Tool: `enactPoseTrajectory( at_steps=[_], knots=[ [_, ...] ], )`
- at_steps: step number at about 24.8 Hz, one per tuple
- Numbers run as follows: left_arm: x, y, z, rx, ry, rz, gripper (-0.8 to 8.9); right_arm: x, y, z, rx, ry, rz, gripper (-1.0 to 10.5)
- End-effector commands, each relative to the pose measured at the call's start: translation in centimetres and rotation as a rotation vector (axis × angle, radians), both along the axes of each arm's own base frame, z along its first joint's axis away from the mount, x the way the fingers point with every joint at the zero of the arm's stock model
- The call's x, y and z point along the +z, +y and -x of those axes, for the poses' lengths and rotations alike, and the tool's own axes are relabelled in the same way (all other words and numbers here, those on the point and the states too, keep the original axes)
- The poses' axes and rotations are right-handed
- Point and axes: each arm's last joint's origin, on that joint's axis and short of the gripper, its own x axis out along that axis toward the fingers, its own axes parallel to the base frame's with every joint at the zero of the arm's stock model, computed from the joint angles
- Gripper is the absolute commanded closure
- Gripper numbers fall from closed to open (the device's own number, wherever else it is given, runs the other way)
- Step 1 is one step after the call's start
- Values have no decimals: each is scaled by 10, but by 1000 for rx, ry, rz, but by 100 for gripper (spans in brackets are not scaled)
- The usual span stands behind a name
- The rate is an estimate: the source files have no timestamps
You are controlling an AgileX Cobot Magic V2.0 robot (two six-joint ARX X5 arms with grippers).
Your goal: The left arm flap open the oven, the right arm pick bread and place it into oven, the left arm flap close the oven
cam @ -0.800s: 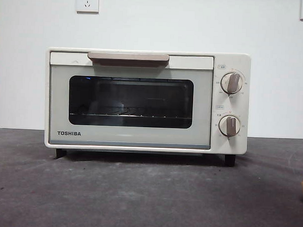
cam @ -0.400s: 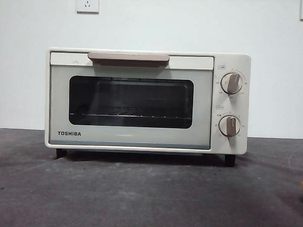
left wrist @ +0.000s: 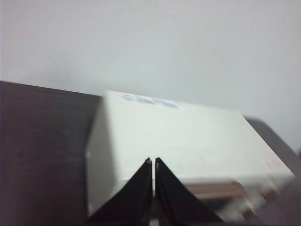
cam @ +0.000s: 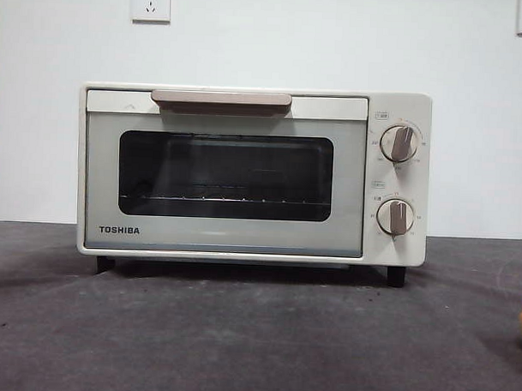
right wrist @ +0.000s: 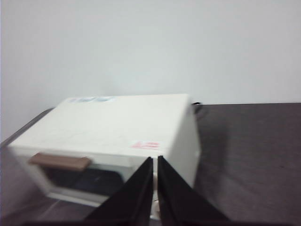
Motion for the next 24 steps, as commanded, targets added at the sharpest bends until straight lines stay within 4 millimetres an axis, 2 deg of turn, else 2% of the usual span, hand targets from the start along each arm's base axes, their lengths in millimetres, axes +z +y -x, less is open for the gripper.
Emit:
enactPoseTrajectory(
  at_steps=[1, 4, 8, 19, 21, 24],
  knots=[
    [21, -7, 4, -119, -70, -105, 797, 12, 4, -2, 98, -10, 47, 935],
    [31, -13, 8, -232, -128, -146, 797, 18, 8, -4, 205, 9, 63, 935],
    [32, -18, 14, -336, -156, -165, 797, 18, 12, -3, 290, 46, 61, 935],
    [29, -24, 10, -380, -146, -182, 780, 15, 13, -3, 289, 79, 63, 924],
    [28, -24, 8, -380, -140, -182, 731, 14, 13, -3, 289, 85, 60, 869],
    [28, -25, 7, -381, -135, -182, 524, 13, 13, -3, 288, 107, 57, 694]
  ],
)
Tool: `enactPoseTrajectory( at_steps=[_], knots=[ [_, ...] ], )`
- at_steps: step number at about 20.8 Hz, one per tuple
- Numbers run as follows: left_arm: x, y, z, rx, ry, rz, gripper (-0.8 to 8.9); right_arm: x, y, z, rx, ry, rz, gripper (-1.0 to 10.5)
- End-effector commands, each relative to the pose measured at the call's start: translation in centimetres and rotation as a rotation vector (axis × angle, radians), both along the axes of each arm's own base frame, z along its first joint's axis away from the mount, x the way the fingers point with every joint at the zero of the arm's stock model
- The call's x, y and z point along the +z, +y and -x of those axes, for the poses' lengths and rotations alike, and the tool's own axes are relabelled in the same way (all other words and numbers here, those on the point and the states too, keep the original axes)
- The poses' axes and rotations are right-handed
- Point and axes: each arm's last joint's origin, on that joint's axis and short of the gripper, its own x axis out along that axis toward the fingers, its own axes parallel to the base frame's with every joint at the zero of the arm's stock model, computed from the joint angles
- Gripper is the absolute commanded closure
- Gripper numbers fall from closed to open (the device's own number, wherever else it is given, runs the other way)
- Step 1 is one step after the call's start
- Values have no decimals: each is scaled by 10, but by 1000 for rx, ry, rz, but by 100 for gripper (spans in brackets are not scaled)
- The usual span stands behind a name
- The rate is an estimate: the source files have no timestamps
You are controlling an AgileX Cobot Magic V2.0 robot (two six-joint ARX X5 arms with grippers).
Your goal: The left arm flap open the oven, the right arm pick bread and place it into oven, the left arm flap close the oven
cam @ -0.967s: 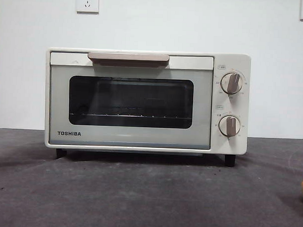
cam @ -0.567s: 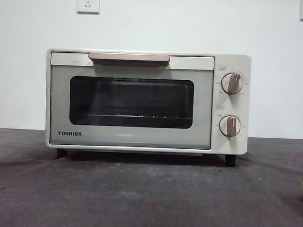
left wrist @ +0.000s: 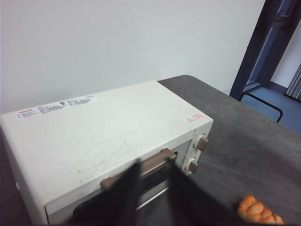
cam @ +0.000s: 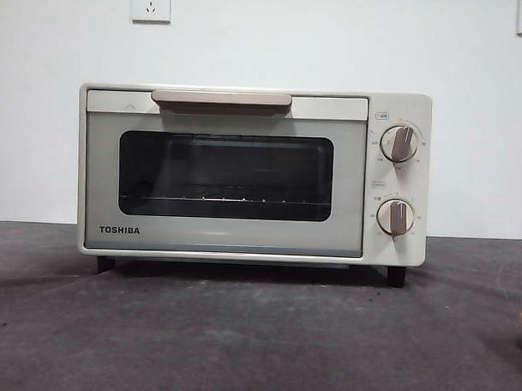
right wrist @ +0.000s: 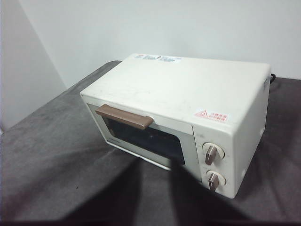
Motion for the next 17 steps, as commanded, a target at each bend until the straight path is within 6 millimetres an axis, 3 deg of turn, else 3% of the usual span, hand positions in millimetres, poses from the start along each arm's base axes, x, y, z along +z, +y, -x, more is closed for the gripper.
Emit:
enactPoseTrajectory(
  at_steps=[1, 4, 7, 17],
  knots=[
    [5, -1, -1, -9, -24, -1, 442, 3, 0, 0, 3, 3, 1, 627],
    [5, -1, -2, -9, -21, -2, 342, 2, 0, 1, 3, 16, 2, 509],
    [5, -1, -2, -9, -19, 0, 344, 0, 0, 1, 2, 42, -2, 449],
    [5, -2, -1, -17, -12, 6, 344, -23, 1, -10, -14, 315, 27, 431]
  ],
)
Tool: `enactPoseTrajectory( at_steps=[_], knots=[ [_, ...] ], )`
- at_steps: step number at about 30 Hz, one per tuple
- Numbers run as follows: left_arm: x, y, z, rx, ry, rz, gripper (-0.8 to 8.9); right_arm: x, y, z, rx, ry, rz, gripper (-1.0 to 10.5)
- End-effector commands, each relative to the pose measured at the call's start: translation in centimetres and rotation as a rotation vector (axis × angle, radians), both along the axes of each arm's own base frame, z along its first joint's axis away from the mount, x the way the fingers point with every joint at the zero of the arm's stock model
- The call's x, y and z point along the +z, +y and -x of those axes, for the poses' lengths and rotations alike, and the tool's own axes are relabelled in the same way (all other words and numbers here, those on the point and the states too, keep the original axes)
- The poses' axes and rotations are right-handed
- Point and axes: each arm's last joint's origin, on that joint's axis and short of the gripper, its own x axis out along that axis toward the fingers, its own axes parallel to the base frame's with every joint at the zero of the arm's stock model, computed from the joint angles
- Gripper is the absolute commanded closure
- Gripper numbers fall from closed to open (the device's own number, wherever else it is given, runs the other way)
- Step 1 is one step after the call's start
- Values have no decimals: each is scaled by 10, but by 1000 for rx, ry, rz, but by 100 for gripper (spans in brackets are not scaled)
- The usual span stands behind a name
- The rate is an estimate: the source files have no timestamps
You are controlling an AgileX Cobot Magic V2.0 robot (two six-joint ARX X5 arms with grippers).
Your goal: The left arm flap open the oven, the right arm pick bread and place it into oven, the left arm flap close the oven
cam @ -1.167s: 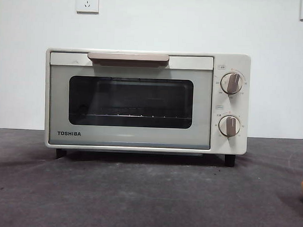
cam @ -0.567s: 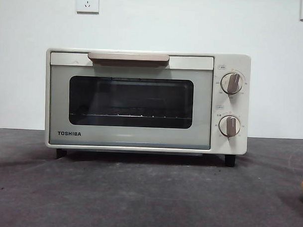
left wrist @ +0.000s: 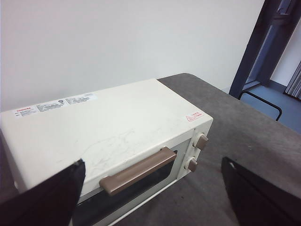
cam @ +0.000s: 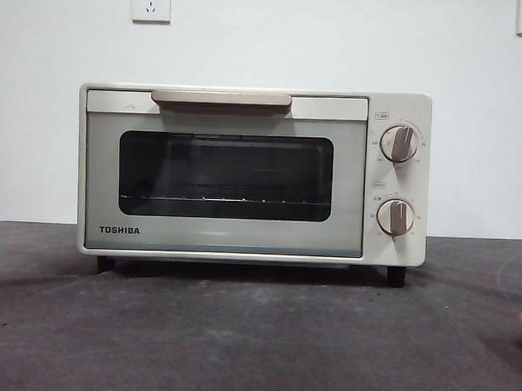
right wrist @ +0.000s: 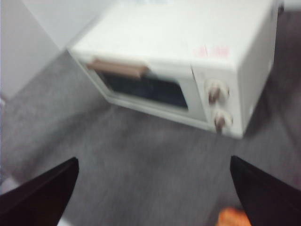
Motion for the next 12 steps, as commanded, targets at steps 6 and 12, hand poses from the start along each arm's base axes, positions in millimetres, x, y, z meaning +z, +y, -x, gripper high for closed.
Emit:
enactPoseTrajectory(
  at_steps=[6, 12],
  knots=[
    [6, -2, 1, -21, -20, 8, 345, -35, 2, -28, -70, 325, 97, 431],
    [4, -2, 1, -22, -3, 2, 345, -71, 8, -52, -94, 530, 163, 431]
  ],
)
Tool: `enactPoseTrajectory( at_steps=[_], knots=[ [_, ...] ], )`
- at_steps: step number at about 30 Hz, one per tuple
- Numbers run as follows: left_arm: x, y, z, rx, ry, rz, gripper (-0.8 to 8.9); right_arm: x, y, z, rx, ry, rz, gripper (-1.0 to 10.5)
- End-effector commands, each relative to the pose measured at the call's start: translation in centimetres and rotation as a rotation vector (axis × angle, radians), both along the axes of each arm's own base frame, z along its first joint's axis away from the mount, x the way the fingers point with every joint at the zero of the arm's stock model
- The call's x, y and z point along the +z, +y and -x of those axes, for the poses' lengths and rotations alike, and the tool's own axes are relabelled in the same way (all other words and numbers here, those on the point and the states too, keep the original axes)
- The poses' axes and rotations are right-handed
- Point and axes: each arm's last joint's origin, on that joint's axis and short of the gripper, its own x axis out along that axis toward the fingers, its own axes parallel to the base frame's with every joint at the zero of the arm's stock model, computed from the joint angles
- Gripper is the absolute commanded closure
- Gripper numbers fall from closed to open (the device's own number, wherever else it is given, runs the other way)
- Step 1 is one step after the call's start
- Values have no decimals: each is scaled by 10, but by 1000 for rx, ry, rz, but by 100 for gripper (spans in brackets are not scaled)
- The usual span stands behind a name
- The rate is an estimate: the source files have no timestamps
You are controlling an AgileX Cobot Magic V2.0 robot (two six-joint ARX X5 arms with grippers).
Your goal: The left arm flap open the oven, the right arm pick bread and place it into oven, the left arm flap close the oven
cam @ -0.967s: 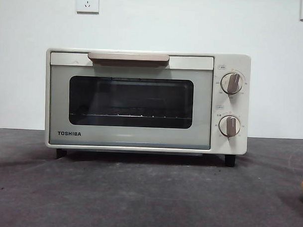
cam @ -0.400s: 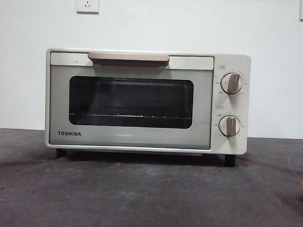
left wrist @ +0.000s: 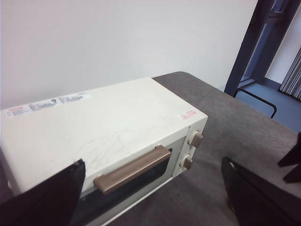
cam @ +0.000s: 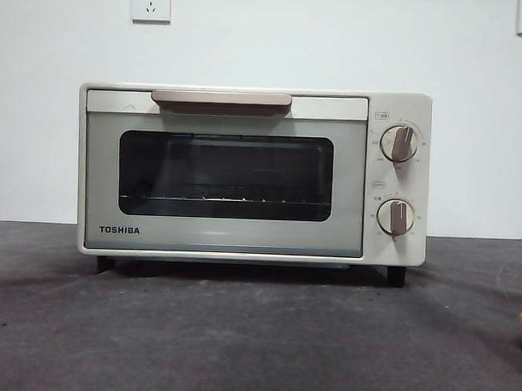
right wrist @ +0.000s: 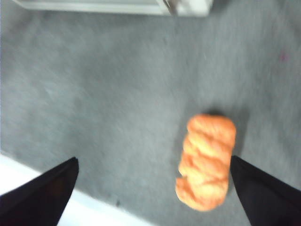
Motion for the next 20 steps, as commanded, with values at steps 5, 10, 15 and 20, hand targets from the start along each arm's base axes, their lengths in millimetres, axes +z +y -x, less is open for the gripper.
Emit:
enactPoseTrajectory(
  at_steps=[5, 10, 15, 20],
  knots=[
    [4, -1, 1, -7, -8, 4, 345, -39, 9, -20, -5, 163, 85, 431],
    [4, -1, 1, -7, -7, 4, 345, -66, 15, -34, -26, 210, 131, 431],
    [4, 0, 1, -6, -3, 3, 349, -84, 18, -47, -41, 262, 169, 431],
    [3, 0, 1, 7, 7, -3, 349, -95, 24, -56, -25, 296, 186, 433]
  ],
)
